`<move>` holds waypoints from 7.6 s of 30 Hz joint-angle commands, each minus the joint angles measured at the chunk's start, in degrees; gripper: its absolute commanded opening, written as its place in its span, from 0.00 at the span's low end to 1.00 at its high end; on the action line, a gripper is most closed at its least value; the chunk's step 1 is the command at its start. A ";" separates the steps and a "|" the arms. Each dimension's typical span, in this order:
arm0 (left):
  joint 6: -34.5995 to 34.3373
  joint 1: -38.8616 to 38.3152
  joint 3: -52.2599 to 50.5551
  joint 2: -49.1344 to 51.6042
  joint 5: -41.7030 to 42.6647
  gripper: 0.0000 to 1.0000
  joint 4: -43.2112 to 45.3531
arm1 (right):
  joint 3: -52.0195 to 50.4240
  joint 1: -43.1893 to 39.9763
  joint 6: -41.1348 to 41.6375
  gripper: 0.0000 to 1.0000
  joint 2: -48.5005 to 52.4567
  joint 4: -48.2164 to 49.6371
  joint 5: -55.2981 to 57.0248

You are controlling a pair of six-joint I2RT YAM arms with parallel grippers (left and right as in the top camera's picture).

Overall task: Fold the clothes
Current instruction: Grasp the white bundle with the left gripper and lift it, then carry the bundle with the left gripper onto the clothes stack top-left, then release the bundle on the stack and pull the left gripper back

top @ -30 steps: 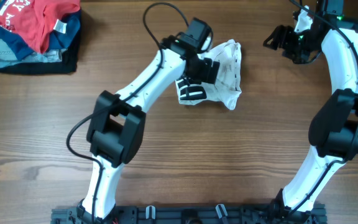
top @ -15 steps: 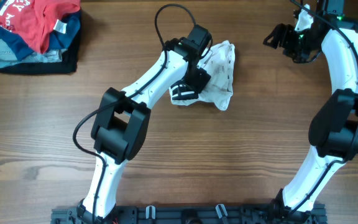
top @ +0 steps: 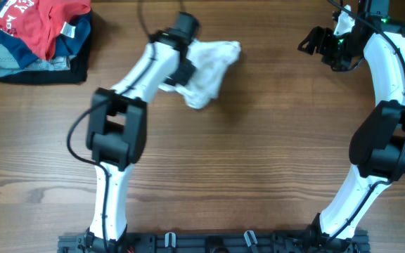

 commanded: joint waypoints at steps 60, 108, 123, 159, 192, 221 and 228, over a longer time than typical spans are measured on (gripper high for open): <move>-9.97 3.41 6.10 -15.43 -2.64 0.04 5.01 | 0.07 0.13 -0.02 0.90 -0.98 -2.45 -1.44; -14.60 28.46 6.08 -2.67 5.84 0.61 28.24 | 0.07 5.64 1.86 0.90 -0.98 -1.16 -0.83; -21.46 25.79 6.08 -17.38 20.13 1.00 22.14 | 0.07 6.32 0.42 0.90 -0.98 -1.66 -0.46; -21.44 38.05 6.08 6.88 12.61 1.00 33.97 | 0.07 6.43 0.37 0.99 -0.98 -3.58 0.59; -36.65 33.35 6.10 -44.78 24.04 1.00 -30.71 | 0.07 6.43 -2.38 1.00 -0.98 3.13 1.55; -47.39 23.37 6.01 -56.92 -1.29 1.00 -48.85 | 0.07 6.43 -2.40 1.00 -0.98 5.73 1.68; -47.39 23.17 5.77 -56.81 0.57 1.00 -47.01 | 0.07 6.43 -2.40 1.00 -0.98 5.73 1.68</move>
